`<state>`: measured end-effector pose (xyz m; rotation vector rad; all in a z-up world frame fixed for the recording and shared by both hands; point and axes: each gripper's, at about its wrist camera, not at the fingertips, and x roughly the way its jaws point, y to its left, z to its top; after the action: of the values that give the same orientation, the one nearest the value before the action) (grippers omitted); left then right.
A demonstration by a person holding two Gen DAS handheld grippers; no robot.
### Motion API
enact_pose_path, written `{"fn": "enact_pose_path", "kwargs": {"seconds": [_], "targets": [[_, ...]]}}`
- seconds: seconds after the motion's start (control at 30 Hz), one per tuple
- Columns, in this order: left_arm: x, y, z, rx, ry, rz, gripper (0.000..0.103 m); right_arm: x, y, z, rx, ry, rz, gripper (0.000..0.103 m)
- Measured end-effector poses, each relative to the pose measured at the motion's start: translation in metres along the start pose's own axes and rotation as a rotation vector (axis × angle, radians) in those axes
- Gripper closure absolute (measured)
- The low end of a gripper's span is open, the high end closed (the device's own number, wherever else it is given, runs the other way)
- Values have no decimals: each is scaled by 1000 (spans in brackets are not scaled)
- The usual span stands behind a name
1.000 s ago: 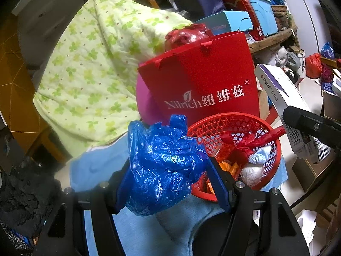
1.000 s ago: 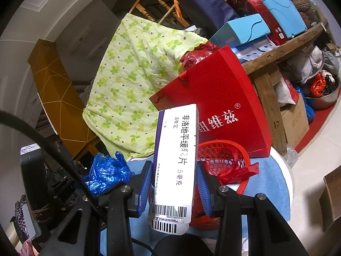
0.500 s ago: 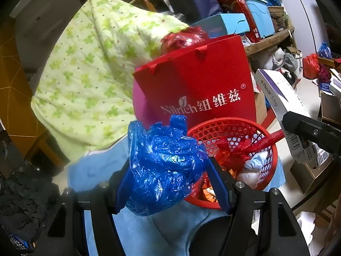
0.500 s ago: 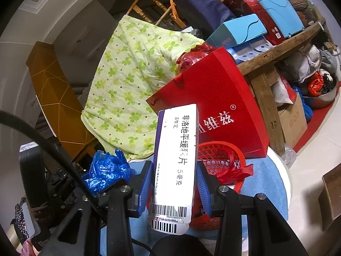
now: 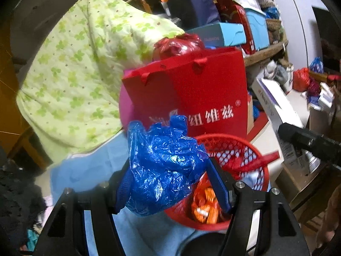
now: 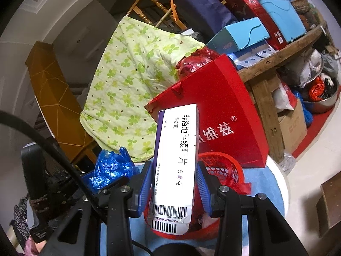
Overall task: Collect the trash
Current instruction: 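Open both tools over the red basket to drop the box and wrapper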
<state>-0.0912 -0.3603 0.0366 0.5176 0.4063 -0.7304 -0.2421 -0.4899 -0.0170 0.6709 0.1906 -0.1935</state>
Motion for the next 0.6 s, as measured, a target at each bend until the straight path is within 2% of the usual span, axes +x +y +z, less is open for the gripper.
{"fn": "enact_pose_path", "kwargs": {"seconds": [0.23, 0.33, 0.37, 0.4, 0.43, 0.53, 0.6], "targets": [[40, 25, 13, -66, 31, -110, 34, 39, -14, 6, 114, 20, 32, 58], [62, 28, 9, -90, 61, -229, 34, 58, -26, 3, 189, 31, 38, 56], [67, 27, 8, -92, 68, -251, 31, 65, -31, 1, 213, 35, 47, 50], [75, 26, 5, -90, 77, -288, 27, 70, -35, -1, 231, 39, 48, 35], [82, 23, 0, -84, 89, -315, 26, 75, -40, -3, 249, 44, 40, 30], [94, 19, -14, -67, 129, -301, 21, 83, -50, -11, 283, 79, 42, 28], [94, 20, -23, -73, 145, -297, 21, 78, -49, -14, 260, 78, 35, 28]]}}
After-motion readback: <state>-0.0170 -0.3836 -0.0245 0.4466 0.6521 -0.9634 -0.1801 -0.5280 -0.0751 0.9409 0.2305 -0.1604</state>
